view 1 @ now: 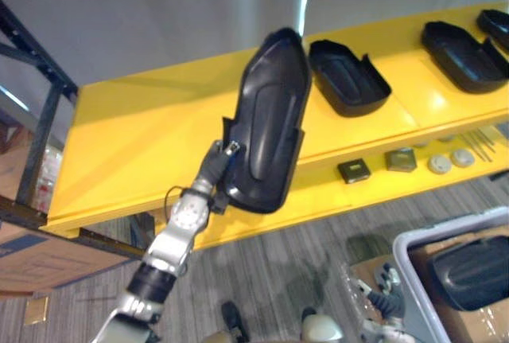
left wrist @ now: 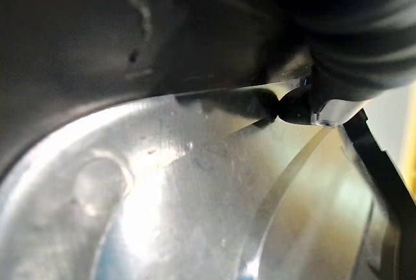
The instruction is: Walk over and take plastic housings, then place them on the shelf
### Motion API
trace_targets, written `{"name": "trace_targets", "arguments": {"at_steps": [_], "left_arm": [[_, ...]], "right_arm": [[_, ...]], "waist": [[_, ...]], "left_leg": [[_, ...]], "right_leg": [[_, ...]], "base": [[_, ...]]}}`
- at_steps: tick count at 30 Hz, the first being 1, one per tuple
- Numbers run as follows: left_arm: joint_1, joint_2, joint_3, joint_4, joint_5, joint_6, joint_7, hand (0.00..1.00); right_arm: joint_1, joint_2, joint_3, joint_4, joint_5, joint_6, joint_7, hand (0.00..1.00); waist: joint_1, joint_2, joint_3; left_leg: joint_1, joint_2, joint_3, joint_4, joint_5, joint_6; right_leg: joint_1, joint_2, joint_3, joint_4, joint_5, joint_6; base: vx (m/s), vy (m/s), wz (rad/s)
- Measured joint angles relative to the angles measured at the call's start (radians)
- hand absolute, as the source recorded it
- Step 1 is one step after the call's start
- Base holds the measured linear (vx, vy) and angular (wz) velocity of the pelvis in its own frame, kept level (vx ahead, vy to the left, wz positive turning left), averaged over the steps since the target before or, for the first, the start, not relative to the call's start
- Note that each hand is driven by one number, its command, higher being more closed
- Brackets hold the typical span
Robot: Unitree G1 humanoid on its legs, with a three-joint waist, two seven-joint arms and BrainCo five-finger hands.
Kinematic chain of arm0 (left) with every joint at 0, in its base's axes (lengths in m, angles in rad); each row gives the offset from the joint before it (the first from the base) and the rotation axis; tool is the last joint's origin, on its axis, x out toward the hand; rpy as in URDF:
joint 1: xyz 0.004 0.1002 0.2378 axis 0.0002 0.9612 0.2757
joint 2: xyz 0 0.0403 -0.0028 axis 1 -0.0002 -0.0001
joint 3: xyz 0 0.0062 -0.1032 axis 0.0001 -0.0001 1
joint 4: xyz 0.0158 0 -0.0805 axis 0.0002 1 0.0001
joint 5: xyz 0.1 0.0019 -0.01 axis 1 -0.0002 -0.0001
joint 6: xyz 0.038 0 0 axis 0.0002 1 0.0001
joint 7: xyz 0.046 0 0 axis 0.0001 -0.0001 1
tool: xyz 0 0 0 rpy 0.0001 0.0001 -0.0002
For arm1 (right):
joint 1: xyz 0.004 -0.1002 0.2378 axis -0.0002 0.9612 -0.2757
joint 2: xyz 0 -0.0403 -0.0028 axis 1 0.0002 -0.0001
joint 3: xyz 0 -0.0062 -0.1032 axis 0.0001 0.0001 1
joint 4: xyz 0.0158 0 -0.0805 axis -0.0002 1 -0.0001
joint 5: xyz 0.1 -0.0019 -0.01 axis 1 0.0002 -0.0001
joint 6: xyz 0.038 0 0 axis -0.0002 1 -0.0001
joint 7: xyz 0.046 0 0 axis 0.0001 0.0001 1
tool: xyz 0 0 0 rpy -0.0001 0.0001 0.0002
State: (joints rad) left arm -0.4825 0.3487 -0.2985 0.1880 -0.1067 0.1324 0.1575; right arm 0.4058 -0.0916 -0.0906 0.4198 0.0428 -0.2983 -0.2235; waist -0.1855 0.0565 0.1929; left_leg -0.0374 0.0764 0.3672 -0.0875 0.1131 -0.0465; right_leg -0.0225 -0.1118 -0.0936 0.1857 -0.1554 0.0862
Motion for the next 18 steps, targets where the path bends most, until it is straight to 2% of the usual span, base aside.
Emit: {"name": "trace_targets", "arguments": {"at_steps": [2,4,8,10,12,16,18], "left_arm": [[-0.116,0.029,0.000,0.087,-0.001,0.047,0.040,1.00],[-0.204,0.057,-0.001,0.138,0.005,0.075,0.083,1.00],[-0.333,0.102,-0.002,0.227,0.038,0.120,0.176,1.00],[-0.356,0.149,-0.001,0.230,0.039,0.153,0.236,1.00],[-0.358,0.180,0.004,0.238,0.052,0.184,0.261,1.00],[-0.397,0.218,0.043,0.327,0.084,0.254,0.265,1.00],[-0.397,0.241,0.076,0.355,0.073,0.265,0.266,1.00]], "right_arm": [[-0.006,-0.025,0.034,0.033,-0.009,0.015,0.027,0.00],[-0.022,-0.032,0.057,0.035,-0.007,0.033,0.042,0.00],[-0.042,-0.048,0.104,0.051,0.004,0.040,0.056,0.00],[-0.042,-0.057,0.128,0.064,0.024,0.041,0.065,0.00],[-0.042,-0.069,0.135,0.068,0.026,0.041,0.069,0.00],[-0.042,-0.080,0.160,0.066,0.034,0.041,0.070,0.00],[-0.042,-0.086,0.168,0.066,0.047,0.040,0.069,0.00]], "waist": [[-0.020,0.005,0.012],[-0.037,0.006,0.033],[-0.054,0.013,0.071],[-0.064,0.016,0.097],[-0.072,0.018,0.100],[-0.078,0.016,0.126],[-0.079,0.015,0.139]], "left_leg": [[-0.008,-0.001,0.003,0.000,0.007,0.000],[-0.018,-0.001,0.002,0.001,0.017,0.000],[-0.035,0.002,0.004,0.001,0.030,-0.003],[-0.034,0.009,0.008,0.001,0.034,-0.008],[-0.039,0.012,0.018,0.000,0.036,-0.010],[-0.046,0.014,0.028,0.000,0.036,-0.011],[-0.059,0.014,0.031,0.001,0.037,-0.012]], "right_leg": [[-0.020,0.000,0.011,0.016,0.000,0.000],[-0.036,0.000,0.013,0.029,-0.001,-0.001],[-0.076,0.009,0.022,0.061,-0.005,-0.008],[-0.091,0.012,0.034,0.081,-0.008,-0.013],[-0.109,0.015,0.042,0.094,-0.010,-0.015],[-0.140,0.016,0.055,0.120,-0.018,-0.018],[-0.163,0.015,0.065,0.138,-0.020,-0.017]], "base": [[0.00,0.009,-0.09],[0.00,0.000,-0.02],[-0.04,-0.020,-0.07],[-0.03,-0.031,-0.14],[-0.02,-0.031,-0.16],[-0.02,-0.020,-0.10],[-0.03,-0.016,-0.07]]}}
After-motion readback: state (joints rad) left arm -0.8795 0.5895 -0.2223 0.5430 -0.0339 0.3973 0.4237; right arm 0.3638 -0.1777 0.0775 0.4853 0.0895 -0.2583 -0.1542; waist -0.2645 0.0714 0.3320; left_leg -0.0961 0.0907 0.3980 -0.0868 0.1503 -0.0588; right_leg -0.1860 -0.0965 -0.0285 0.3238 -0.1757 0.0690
